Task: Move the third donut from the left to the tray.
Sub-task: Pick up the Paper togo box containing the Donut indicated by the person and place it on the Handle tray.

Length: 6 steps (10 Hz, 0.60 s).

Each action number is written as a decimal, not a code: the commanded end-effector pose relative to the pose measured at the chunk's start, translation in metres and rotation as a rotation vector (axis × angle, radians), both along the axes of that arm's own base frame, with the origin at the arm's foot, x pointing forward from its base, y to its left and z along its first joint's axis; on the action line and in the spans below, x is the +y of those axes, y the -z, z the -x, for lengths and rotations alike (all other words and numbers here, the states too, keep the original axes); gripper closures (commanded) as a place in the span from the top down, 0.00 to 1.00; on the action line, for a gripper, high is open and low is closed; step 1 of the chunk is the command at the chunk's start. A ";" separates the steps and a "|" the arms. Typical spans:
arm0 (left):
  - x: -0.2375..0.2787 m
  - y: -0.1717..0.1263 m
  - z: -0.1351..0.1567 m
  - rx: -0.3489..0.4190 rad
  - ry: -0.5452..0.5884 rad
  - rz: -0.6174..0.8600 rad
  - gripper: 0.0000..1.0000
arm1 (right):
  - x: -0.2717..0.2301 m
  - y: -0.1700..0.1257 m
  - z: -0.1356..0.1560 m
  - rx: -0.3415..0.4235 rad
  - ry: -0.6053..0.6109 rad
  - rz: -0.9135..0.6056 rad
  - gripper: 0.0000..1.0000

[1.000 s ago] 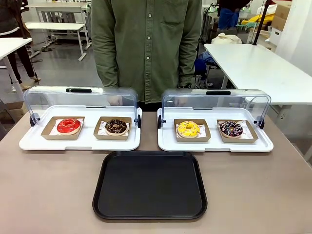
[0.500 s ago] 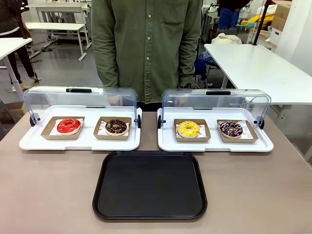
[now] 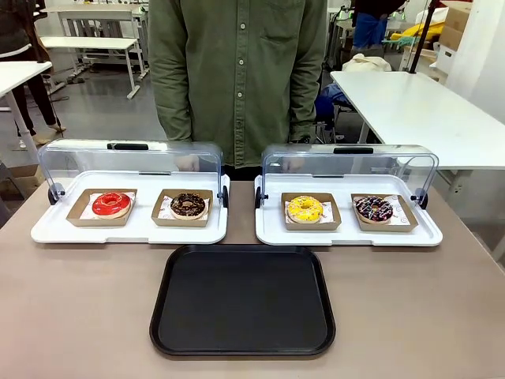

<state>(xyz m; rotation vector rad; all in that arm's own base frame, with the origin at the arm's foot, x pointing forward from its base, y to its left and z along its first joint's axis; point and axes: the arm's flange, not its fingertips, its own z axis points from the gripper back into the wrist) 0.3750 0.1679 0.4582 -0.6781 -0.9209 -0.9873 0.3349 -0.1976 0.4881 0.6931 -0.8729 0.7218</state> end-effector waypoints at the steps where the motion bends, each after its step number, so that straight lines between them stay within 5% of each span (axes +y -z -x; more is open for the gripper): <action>1: 0.001 -0.002 0.000 -0.024 0.012 0.019 1.00 | -0.002 -0.003 -0.001 -0.033 -0.010 -0.001 1.00; 6: 0.001 -0.002 0.000 -0.024 0.012 0.019 1.00 | -0.002 -0.003 -0.001 -0.033 -0.010 -0.001 1.00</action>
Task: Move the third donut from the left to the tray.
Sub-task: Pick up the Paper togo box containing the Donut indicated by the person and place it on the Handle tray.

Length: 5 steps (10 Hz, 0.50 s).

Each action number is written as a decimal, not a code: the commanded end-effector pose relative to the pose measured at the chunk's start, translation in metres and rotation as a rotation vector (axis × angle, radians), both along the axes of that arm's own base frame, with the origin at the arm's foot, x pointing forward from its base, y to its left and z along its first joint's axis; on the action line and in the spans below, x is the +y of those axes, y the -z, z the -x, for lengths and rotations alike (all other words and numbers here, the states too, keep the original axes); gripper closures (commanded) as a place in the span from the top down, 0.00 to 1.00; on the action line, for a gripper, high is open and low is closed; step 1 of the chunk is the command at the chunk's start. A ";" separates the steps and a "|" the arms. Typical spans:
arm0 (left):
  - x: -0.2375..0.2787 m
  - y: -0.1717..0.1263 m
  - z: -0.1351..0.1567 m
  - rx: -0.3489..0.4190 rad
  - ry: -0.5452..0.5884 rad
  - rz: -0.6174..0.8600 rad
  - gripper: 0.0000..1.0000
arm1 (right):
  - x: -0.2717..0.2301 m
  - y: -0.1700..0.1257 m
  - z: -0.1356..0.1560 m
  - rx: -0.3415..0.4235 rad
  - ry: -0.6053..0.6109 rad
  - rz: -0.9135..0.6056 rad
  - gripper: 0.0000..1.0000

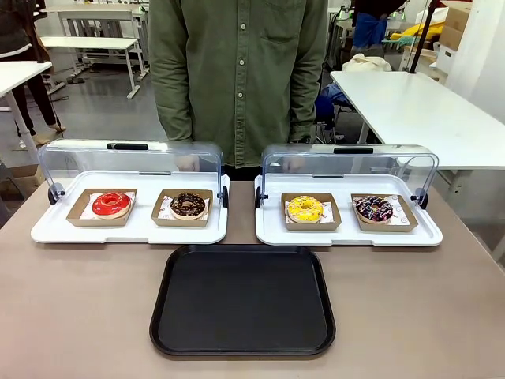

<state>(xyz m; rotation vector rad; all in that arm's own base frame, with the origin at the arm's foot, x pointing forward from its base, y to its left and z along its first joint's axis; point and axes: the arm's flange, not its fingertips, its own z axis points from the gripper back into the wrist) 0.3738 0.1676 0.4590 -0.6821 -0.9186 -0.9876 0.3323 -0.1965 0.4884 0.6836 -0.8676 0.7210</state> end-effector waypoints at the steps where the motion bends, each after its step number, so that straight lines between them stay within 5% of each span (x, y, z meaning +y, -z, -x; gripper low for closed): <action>1: 0.001 -0.001 -0.001 -0.027 0.009 0.017 1.00 | -0.003 -0.003 -0.003 -0.036 -0.014 -0.011 1.00; 5: 0.001 -0.001 -0.001 -0.027 0.009 0.017 1.00 | -0.003 -0.003 -0.003 -0.036 -0.014 -0.011 1.00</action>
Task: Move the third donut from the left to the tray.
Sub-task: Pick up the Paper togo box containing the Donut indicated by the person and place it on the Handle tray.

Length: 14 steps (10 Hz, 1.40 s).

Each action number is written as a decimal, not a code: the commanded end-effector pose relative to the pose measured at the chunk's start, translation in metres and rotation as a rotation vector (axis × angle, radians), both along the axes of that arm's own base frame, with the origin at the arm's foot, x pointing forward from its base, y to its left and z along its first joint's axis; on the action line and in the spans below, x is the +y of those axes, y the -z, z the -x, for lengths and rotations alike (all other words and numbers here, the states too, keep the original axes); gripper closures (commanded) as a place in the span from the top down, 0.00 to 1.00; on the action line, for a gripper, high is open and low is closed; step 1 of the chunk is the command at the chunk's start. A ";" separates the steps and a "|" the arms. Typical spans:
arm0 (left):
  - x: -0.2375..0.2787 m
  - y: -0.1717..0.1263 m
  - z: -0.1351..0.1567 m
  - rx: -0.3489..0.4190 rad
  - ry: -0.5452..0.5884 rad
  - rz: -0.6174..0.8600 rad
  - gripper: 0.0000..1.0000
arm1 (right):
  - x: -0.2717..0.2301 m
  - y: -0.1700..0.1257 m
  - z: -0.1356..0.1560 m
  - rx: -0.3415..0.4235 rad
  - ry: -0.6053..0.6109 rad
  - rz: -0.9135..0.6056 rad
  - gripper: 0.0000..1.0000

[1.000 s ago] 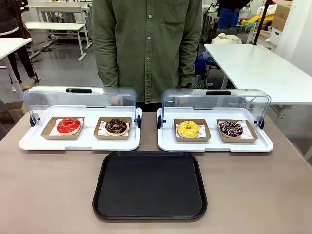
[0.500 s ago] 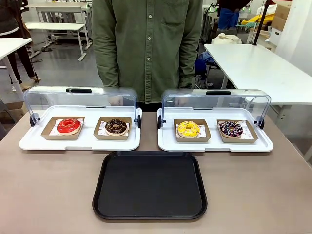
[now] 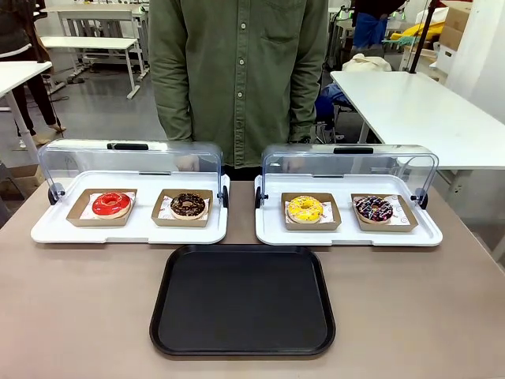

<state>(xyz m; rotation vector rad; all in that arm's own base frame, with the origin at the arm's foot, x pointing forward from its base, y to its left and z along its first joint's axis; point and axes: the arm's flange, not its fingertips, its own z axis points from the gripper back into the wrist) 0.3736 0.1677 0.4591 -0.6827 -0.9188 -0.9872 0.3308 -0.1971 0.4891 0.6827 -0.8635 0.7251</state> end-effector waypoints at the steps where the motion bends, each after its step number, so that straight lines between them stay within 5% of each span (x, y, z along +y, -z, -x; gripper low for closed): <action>1: 0.001 -0.001 -0.001 -0.027 0.009 0.017 1.00 | -0.003 -0.002 -0.005 -0.037 -0.010 -0.014 1.00; 14: 0.001 -0.001 -0.001 -0.027 0.009 0.017 1.00 | -0.003 -0.002 -0.005 -0.037 -0.010 -0.014 1.00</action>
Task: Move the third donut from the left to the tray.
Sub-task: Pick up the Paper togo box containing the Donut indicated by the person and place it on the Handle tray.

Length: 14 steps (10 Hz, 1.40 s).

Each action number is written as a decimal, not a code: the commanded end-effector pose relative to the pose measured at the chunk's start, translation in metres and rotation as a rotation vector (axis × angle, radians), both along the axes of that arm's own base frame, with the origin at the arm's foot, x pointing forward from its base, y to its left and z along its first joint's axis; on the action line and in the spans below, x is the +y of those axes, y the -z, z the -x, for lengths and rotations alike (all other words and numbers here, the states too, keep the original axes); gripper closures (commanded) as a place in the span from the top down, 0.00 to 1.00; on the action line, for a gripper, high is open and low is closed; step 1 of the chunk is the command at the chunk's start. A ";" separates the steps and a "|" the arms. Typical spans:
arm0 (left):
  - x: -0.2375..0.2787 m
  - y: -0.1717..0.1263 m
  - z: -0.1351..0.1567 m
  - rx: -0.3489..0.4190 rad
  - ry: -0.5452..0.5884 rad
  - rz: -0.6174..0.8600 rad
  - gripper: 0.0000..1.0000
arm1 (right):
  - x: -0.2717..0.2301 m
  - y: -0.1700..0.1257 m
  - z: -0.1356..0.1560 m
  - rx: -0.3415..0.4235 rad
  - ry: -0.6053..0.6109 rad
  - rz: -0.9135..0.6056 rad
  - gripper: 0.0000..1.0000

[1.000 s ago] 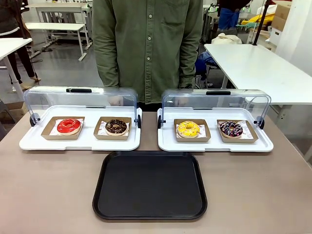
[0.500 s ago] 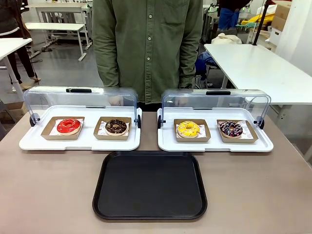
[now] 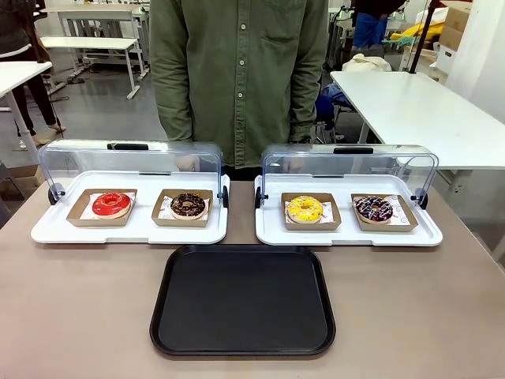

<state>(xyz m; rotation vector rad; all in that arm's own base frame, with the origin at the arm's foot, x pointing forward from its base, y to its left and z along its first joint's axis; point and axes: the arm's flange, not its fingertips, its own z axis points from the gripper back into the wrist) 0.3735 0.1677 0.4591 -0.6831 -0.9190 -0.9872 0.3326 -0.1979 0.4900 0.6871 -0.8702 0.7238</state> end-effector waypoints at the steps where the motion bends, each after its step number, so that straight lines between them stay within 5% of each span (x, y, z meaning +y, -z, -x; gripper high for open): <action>1: 0.001 -0.001 -0.001 -0.027 0.009 0.016 1.00 | -0.002 -0.001 -0.003 -0.033 -0.011 -0.008 1.00; 14: 0.001 -0.001 -0.001 -0.027 0.009 0.016 1.00 | -0.002 -0.001 -0.003 -0.033 -0.011 -0.008 1.00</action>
